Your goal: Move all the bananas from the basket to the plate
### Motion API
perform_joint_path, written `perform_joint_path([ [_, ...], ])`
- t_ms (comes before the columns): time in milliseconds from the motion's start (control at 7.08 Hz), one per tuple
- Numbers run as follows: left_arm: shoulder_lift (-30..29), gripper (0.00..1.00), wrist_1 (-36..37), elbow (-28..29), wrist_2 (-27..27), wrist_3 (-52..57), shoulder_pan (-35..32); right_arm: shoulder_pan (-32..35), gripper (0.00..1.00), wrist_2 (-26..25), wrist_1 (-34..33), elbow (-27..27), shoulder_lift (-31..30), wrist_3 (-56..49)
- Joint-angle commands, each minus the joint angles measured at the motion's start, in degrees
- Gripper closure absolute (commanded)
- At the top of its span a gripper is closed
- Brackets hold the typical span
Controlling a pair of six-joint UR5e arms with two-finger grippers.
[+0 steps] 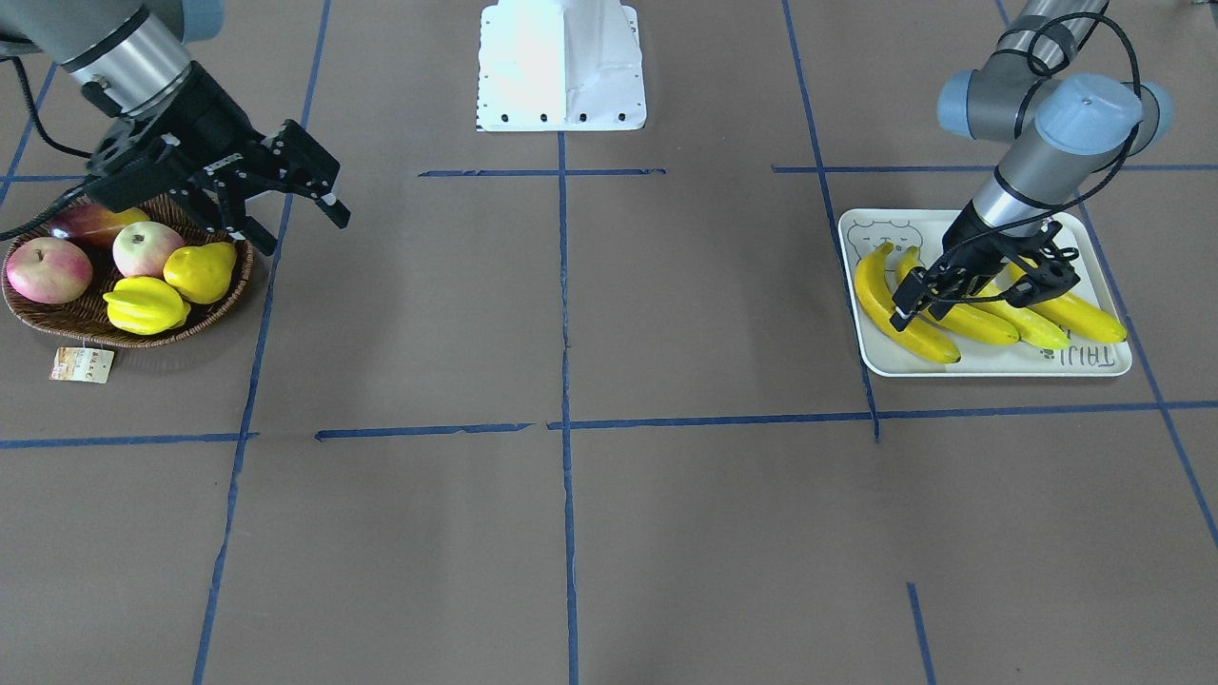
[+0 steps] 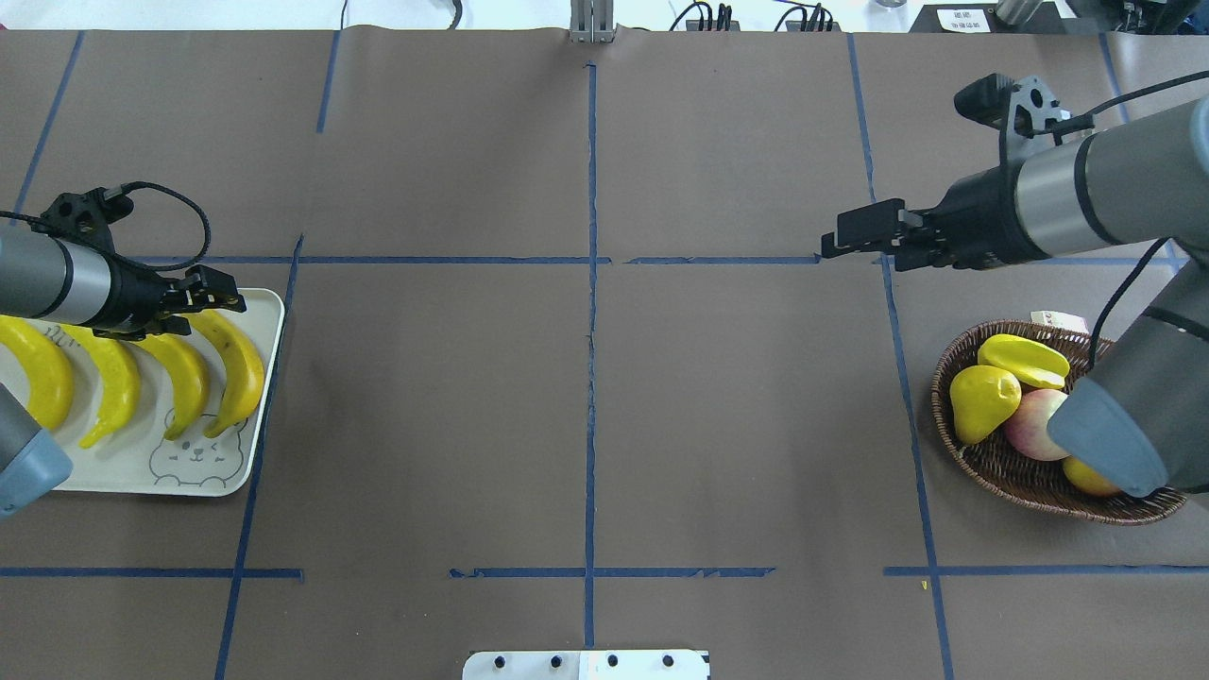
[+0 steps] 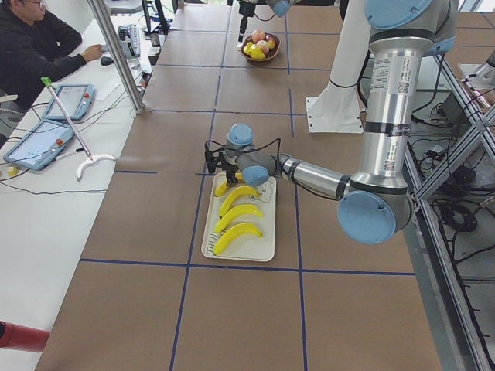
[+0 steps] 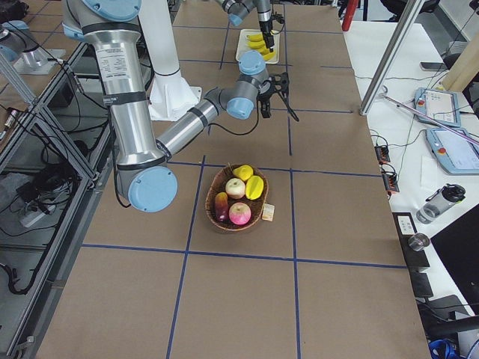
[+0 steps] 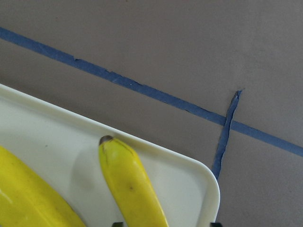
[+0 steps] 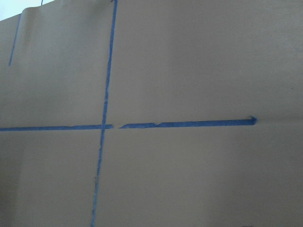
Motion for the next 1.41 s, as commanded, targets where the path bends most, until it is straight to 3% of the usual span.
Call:
perform_joint_path([
  [0,0.15,0.00,0.37,-1.29,-0.86,0.50,-0.53,7.02,0.00,3.46,-1.10,-3.73,-3.02,-9.98],
  [141,-0.11,0.00,0.73,-1.21,-4.61,4.77,-2.89,9.74,0.00,3.46,-5.89,-4.62,-3.83,-19.96],
  [424,-0.20,0.00,8.24,-1.30,-12.70,21.07,-15.07,18.07,0.00,5.03,-20.99,-5.41,-3.57,-42.80],
  [565,-0.12,0.00,12.38,-1.13,-13.08,30.12,-19.39,24.30,0.00,10.79,-23.93,-9.25,-3.74,-52.05],
  [706,-0.03,0.00,18.25,-0.95,-13.61,41.18,-23.53,30.37,0.00,16.93,-23.52,-16.25,-3.92,-59.71],
  [989,0.06,0.00,35.27,0.01,-15.81,67.53,-35.03,35.51,0.00,17.70,-23.43,-23.58,-7.50,-70.66],
  [1130,0.15,0.00,41.36,1.85,-16.25,74.44,-38.82,36.48,0.00,17.87,-23.43,-23.44,-7.61,-70.69],
  [1271,0.32,0.00,42.81,4.47,-20.60,78.34,-41.82,36.49,0.00,17.61,-23.43,-23.35,-7.44,-70.26],
])
